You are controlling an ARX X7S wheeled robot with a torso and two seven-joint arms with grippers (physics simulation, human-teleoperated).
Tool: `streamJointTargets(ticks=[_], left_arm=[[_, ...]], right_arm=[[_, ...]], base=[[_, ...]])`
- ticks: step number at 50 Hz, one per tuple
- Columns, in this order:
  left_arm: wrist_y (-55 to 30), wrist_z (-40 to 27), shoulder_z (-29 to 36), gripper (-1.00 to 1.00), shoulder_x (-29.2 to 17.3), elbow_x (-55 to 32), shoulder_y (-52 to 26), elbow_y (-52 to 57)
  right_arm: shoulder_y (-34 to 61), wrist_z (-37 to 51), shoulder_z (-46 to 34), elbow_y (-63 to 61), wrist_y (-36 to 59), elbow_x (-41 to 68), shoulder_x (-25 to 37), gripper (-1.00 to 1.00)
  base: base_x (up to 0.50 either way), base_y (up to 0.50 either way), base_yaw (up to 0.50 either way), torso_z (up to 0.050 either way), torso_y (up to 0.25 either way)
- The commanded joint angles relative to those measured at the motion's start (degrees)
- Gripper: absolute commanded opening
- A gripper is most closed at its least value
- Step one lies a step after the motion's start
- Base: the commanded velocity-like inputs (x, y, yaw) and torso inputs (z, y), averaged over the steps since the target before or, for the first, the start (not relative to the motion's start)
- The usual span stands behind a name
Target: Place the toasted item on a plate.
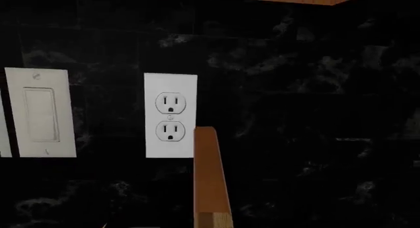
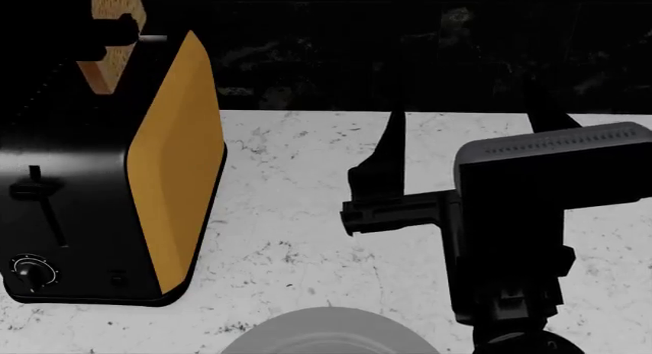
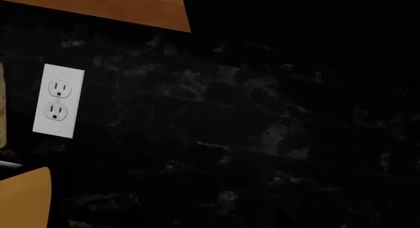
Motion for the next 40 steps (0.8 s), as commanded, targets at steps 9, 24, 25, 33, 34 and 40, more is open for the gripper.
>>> streamJointTargets(ticks=[9,24,25,33,34,40], left_arm=[[-14.34,-3.52,-10.48,-1.00,4.22,-11.25,-1.64,16.22],[-16.59,-15.84,-11.10,-1.00,6.97,-29.74,5.82,26.97],[-17.41,-16.30,-11.34,-1.00,7.15,-31.39,5.97,27.62],[-17.77,-31.60,-14.29,-1.00,7.34,-50.43,9.89,29.51],[-17.67,-35.97,-15.23,-1.00,7.51,-55.81,10.49,28.93],[-14.33,-48.79,-12.35,-1.00,5.87,-71.14,13.01,28.92]], right_arm=[[0.16,0.64,-0.19,0.19,-0.59,-0.14,0.35,1.00],[2.37,2.33,2.32,-4.58,7.77,0.64,2.45,1.00],[2.24,2.36,2.23,-4.68,7.83,0.57,2.60,1.00],[2.60,2.50,2.21,-5.56,8.97,0.64,3.38,1.00],[2.67,2.38,1.83,-5.55,9.06,0.57,3.64,1.00],[3.00,2.35,1.61,-5.40,9.00,0.62,3.81,1.00]], base=[[0.00,0.00,0.00,0.000,0.000],[0.00,0.00,0.00,0.000,0.000],[0.00,0.00,0.00,0.000,0.000],[0.00,0.00,0.00,0.000,0.000],[0.00,0.00,0.00,0.000,0.000],[0.00,0.00,0.00,0.000,0.000]])
